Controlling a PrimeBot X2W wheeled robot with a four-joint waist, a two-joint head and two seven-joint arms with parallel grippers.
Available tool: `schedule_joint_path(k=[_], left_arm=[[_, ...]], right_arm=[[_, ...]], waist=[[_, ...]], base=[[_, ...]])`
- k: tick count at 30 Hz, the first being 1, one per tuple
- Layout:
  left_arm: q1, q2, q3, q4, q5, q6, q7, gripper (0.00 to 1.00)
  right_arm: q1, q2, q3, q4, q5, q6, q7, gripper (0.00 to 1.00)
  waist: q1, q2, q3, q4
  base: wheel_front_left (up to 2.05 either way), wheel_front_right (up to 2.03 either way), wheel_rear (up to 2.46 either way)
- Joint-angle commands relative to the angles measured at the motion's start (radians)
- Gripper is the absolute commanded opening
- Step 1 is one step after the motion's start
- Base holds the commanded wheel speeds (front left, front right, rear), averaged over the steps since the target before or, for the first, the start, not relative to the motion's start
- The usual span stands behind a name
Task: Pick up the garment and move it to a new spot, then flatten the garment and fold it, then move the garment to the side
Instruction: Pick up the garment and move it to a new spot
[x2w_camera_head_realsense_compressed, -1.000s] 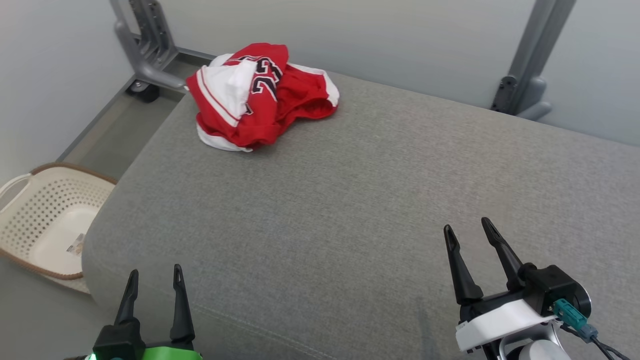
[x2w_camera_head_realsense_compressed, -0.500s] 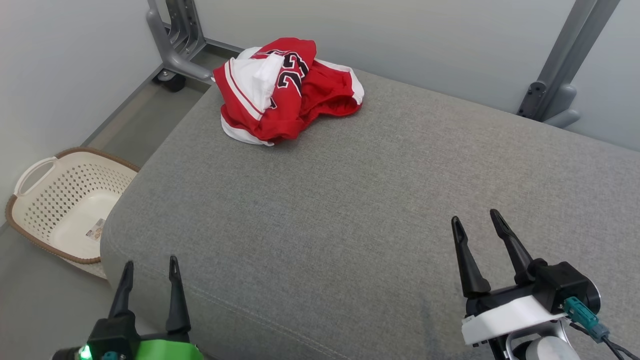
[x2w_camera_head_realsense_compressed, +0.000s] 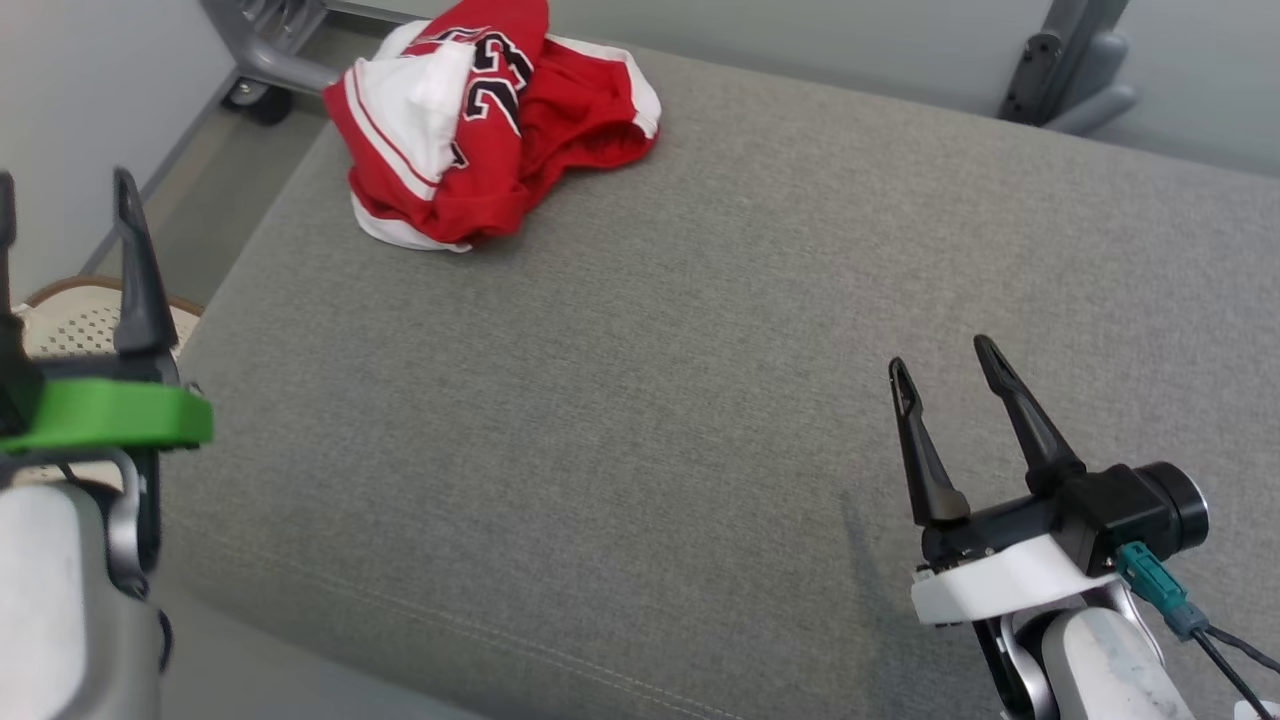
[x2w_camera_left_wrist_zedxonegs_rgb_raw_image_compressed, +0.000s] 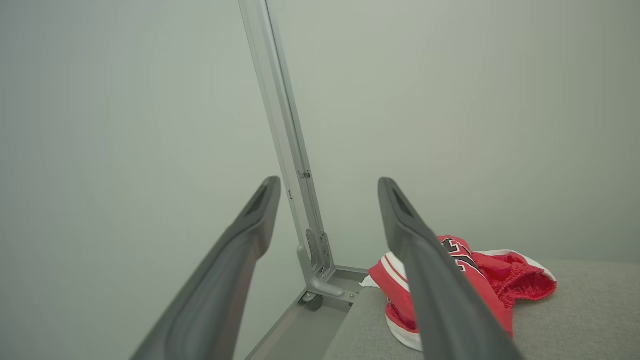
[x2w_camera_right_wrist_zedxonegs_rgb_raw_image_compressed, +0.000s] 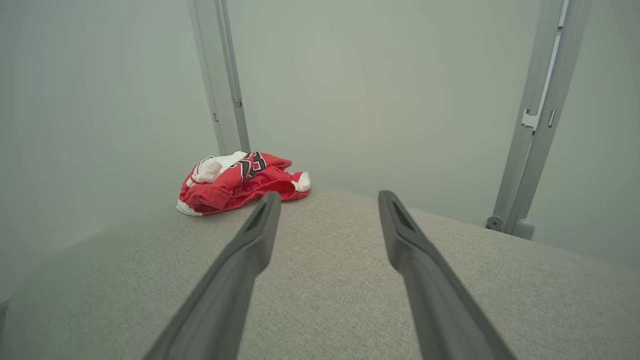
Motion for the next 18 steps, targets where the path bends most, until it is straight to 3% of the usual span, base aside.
schedule_joint_path(k=[1, 11, 18], left_arm=[[-0.034, 0.010, 0.003, 0.018, -0.007, -0.011, 0.021, 1.00], [-0.434, 0.155, 0.010, 0.341, -0.080, -0.080, 0.220, 1.00], [-0.569, 0.178, 0.006, 0.569, -0.176, -0.099, 0.305, 1.00]], right_arm=[[-0.017, -0.005, 0.003, -0.007, -0.010, 0.000, -0.003, 1.00], [-0.093, -0.004, -0.032, -0.071, -0.062, 0.000, -0.003, 1.00], [-0.106, -0.004, -0.063, -0.118, -0.079, 0.000, -0.003, 1.00]], waist=[[-0.0001, 0.0055, 0.098, -0.094], [-0.0001, 0.0055, 0.264, -0.229], [-0.0001, 0.0055, 0.350, -0.283]], base=[[0.00, 0.00, 0.00], [0.00, 0.00, 0.00], [0.00, 0.00, 0.00]])
